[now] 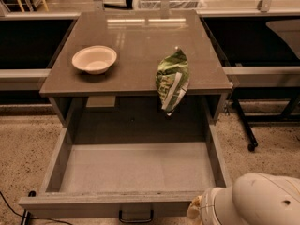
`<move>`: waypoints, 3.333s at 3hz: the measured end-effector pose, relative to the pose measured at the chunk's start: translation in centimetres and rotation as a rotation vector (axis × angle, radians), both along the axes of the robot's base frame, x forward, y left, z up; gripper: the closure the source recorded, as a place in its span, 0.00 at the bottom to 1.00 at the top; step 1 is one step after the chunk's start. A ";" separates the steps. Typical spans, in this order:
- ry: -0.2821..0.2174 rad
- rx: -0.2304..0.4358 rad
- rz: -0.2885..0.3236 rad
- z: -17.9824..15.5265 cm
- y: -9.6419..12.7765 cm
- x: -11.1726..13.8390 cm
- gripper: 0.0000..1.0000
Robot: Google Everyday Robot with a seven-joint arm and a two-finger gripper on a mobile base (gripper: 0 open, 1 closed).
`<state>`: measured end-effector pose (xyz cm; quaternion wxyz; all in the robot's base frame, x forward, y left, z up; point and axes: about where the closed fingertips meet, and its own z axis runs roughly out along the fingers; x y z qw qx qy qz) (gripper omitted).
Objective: Close top drawer
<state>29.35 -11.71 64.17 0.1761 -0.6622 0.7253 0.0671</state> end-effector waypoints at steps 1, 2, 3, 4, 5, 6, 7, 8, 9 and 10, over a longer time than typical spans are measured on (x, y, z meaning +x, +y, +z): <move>-0.001 0.000 0.000 0.0 0.0 0.0 0.16; -0.001 0.000 0.000 0.0 0.0 0.0 0.00; -0.003 -0.003 0.007 0.0 0.1 0.2 0.00; -0.031 -0.008 0.027 0.0 0.8 1.8 0.19; -0.064 -0.007 0.030 0.1 1.4 4.2 0.43; -0.095 0.008 0.022 -0.8 0.7 7.0 0.66; -0.139 0.029 0.003 -1.5 0.0 9.1 0.89; -0.197 0.059 -0.007 -3.2 0.1 12.0 1.00; -0.253 0.082 -0.021 -4.5 0.7 14.0 1.00; -0.285 0.099 0.031 -5.2 2.3 15.3 0.81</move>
Offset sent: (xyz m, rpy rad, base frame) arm 0.0001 0.0000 0.0000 -0.0001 -0.0005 0.0000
